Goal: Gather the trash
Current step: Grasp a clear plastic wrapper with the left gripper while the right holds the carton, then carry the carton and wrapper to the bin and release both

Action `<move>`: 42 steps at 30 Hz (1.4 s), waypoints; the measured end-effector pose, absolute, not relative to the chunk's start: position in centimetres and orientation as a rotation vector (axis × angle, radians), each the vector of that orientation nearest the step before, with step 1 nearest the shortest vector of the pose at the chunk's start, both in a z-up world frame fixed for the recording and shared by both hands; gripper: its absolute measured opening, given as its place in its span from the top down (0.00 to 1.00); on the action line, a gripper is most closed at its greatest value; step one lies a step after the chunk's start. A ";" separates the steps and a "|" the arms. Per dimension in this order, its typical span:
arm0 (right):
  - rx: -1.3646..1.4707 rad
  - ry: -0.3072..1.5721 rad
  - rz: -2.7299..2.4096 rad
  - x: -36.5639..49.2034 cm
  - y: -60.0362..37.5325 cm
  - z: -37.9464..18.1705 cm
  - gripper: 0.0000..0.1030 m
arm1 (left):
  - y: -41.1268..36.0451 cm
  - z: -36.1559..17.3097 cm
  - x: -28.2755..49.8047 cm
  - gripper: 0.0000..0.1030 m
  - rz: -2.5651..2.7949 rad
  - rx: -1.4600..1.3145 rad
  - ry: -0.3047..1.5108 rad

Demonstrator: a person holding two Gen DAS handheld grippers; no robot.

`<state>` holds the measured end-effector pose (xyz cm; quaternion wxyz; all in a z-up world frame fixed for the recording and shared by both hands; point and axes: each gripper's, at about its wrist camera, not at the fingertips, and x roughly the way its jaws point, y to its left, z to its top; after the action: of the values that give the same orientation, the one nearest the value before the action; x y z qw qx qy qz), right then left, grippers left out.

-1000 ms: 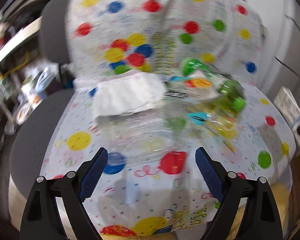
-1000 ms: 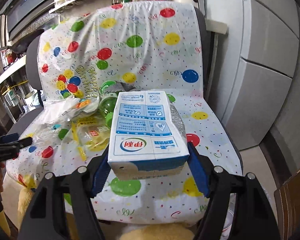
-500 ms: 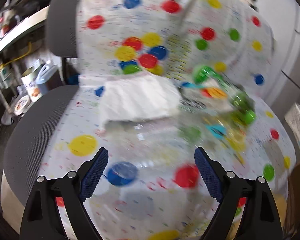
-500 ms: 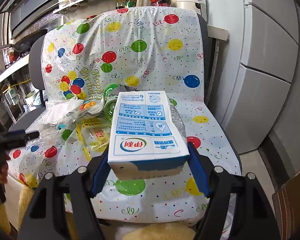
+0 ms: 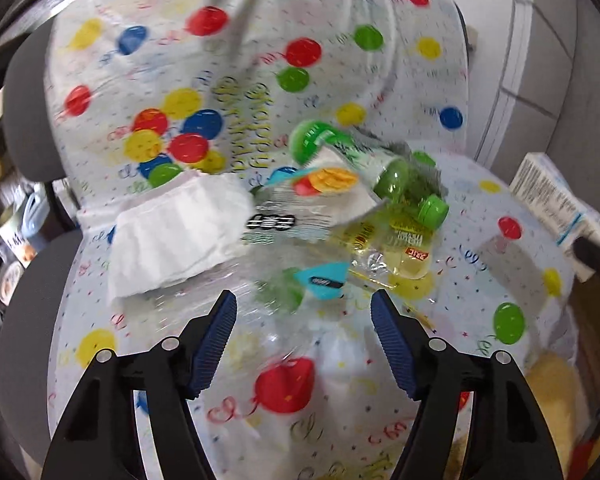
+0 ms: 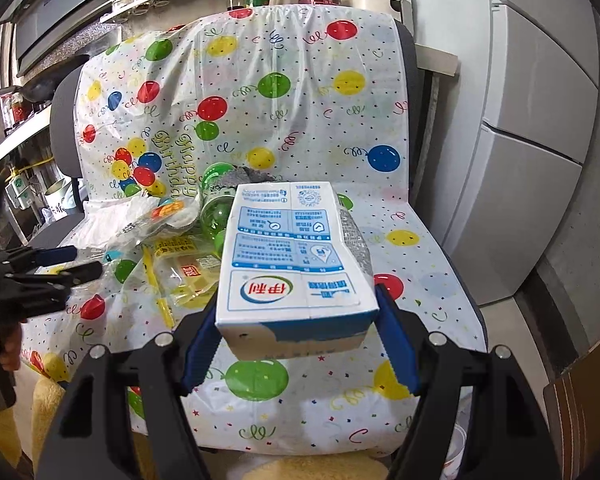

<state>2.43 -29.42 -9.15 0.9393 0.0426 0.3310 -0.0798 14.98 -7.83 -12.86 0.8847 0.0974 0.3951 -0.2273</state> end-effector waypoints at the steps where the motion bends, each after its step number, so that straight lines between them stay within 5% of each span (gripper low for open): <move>1: 0.089 0.675 -0.165 2.3 -29.5 -9.1 0.31 | -8.6 -13.3 15.4 0.33 -0.469 0.223 0.830; 5: 0.099 0.668 -0.177 1.7 -30.1 -9.0 0.31 | -10.5 -14.5 16.6 0.39 -0.418 0.315 0.826; 10: 0.103 0.656 -0.186 1.1 -30.5 -8.7 0.31 | -10.8 -14.0 17.3 0.62 -0.364 0.364 0.768; 13: 0.112 0.646 -0.189 0.7 -30.8 -8.4 0.31 | -9.4 -12.4 17.3 0.93 -0.380 0.300 0.735; 15: 0.117 0.635 -0.192 0.4 -30.8 -8.2 0.31 | -8.1 -11.0 17.1 0.99 -0.392 0.226 0.709; 26: 0.144 0.610 -0.224 -1.6 -32.0 -7.4 0.31 | -4.5 -4.9 12.4 1.00 -0.553 -0.067 0.636; 42: 0.223 0.653 -0.588 -14.5 -42.1 -9.5 0.31 | -23.1 -10.4 2.8 1.00 -1.037 0.036 0.762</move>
<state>-14.51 -42.11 -9.52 0.8989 0.1078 0.3156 -0.2840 2.80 -23.13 -10.36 0.7998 0.0170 0.3553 -0.4836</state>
